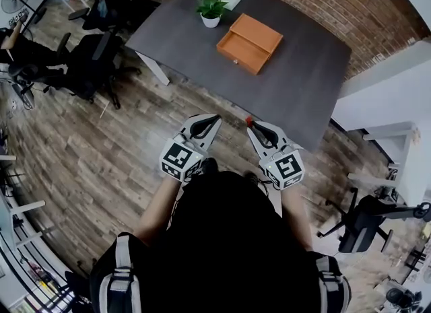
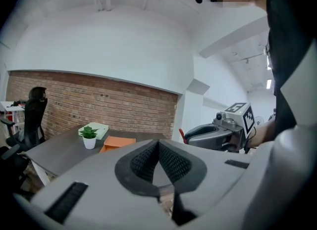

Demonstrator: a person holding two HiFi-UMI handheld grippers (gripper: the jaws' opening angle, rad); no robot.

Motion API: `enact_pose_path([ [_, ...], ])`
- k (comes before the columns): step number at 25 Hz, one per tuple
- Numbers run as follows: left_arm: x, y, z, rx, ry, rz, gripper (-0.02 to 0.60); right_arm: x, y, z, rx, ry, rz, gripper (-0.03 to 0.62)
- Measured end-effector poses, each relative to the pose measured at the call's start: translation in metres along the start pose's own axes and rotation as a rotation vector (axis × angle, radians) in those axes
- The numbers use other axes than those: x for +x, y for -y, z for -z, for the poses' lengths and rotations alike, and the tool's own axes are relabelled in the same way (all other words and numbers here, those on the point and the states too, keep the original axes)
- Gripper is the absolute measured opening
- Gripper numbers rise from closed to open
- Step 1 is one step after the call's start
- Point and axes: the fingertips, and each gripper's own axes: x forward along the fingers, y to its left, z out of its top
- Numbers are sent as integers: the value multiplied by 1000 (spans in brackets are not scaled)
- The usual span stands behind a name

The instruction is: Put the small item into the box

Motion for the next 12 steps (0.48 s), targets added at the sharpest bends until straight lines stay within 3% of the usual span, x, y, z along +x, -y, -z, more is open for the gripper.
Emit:
enact_pose_path([
  [12,-42,-43,19,-37,-19,-3,23,52,-43,-2,-13,-24,-15,66],
])
